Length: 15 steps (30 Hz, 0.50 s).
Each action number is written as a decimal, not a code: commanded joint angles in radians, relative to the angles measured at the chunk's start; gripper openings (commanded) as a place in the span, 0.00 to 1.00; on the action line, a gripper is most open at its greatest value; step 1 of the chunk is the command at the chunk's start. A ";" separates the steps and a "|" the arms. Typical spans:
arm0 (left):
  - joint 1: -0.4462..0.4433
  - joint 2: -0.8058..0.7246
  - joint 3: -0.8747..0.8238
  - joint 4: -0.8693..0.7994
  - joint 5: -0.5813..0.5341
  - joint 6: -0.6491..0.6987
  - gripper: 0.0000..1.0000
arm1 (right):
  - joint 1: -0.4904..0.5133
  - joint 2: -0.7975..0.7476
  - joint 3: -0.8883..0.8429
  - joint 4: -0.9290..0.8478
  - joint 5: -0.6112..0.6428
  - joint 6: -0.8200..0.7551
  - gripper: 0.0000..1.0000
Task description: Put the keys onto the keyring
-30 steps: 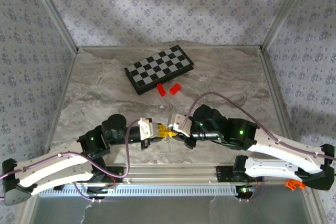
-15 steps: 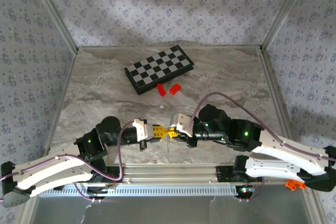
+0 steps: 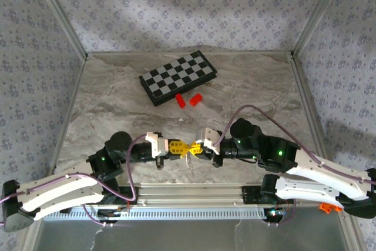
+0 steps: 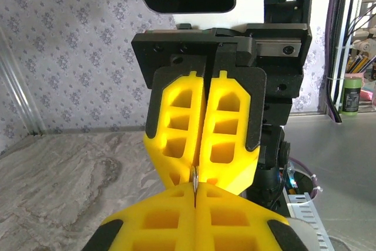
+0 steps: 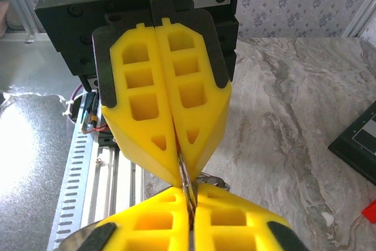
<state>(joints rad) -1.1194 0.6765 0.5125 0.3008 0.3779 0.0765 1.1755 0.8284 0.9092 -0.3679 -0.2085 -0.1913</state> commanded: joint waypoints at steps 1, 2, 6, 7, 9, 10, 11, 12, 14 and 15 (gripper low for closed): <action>-0.005 -0.002 0.008 0.087 0.034 -0.019 0.00 | -0.008 -0.015 -0.010 0.045 -0.016 0.012 0.01; -0.005 -0.001 0.013 0.073 0.029 -0.013 0.00 | -0.009 -0.016 -0.009 0.043 -0.016 0.010 0.00; -0.005 -0.003 0.050 -0.058 -0.023 0.042 0.00 | -0.010 -0.015 0.006 0.013 0.004 0.004 0.00; -0.005 -0.003 0.063 -0.111 -0.047 0.060 0.00 | -0.010 -0.006 0.017 -0.009 0.019 0.004 0.00; -0.005 0.000 0.084 -0.192 -0.089 0.097 0.02 | -0.004 0.009 0.042 -0.056 0.047 -0.008 0.00; -0.005 0.003 0.095 -0.228 -0.104 0.113 0.03 | 0.003 0.023 0.058 -0.087 0.071 -0.022 0.00; -0.005 0.007 0.107 -0.262 -0.116 0.129 0.04 | 0.012 0.035 0.071 -0.114 0.087 -0.031 0.00; -0.005 0.013 0.116 -0.290 -0.126 0.140 0.05 | 0.020 0.045 0.082 -0.132 0.103 -0.039 0.00; -0.005 0.027 0.135 -0.333 -0.146 0.160 0.07 | 0.034 0.062 0.103 -0.160 0.121 -0.050 0.00; -0.005 0.032 0.138 -0.340 -0.148 0.164 0.08 | 0.036 0.069 0.109 -0.166 0.126 -0.052 0.00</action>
<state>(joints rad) -1.1217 0.6971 0.6075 0.0608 0.2886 0.1856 1.1957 0.8917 0.9630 -0.4679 -0.1268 -0.2127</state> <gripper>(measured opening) 0.076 0.050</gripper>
